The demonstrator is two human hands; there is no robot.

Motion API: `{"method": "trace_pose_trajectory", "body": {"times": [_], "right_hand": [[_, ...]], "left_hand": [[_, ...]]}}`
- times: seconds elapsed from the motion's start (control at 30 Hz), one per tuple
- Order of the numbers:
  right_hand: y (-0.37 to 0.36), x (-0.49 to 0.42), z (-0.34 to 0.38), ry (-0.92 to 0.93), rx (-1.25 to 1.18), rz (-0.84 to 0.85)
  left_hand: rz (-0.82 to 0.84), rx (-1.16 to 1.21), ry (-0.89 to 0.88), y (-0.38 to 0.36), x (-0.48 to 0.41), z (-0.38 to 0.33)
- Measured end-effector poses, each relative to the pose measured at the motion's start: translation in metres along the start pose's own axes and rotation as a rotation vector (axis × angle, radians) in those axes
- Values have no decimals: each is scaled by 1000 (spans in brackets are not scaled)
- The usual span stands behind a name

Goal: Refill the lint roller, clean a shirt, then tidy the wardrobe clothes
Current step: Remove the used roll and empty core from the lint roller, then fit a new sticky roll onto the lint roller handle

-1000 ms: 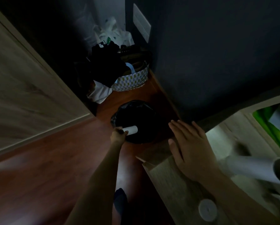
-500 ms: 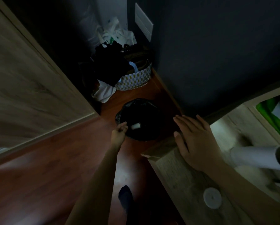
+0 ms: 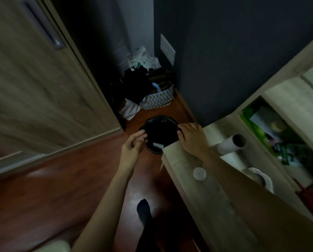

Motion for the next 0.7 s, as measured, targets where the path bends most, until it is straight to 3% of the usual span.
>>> {"method": "trace_pose_trajectory", "body": {"times": [0.1,0.2,0.3,0.47,0.57,0.7], "right_hand": [[16,12,7,-120,-340,-52],[59,46,23,-196,-666,-288],[112,103,32,-124,-725,-551],[127,185,-5,-138,-612,-755],[111,205,-40,-255,-492,-709],[72,207,-70,-311,-369,-346]], "left_hand": [[-29,10,-50,-3,34,-22],[-44,6,-104,-10,62,-41],[-3,-52,-175,-32,80,-58],[177,-254,-312,-104,94,-76],[338,-435,-400,-157,95,-76],[531,-760,-503,-216,101,-75]]}}
Point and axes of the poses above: each hand's wrist, its own x-axis away from the middle knuckle, its own y-axis out of the back of the hand, z = x × y, the point moved 6 cm from there along -x, towards the middle knuckle, and after that the axes turned 10 degrees about y, right-handed, at the moved point
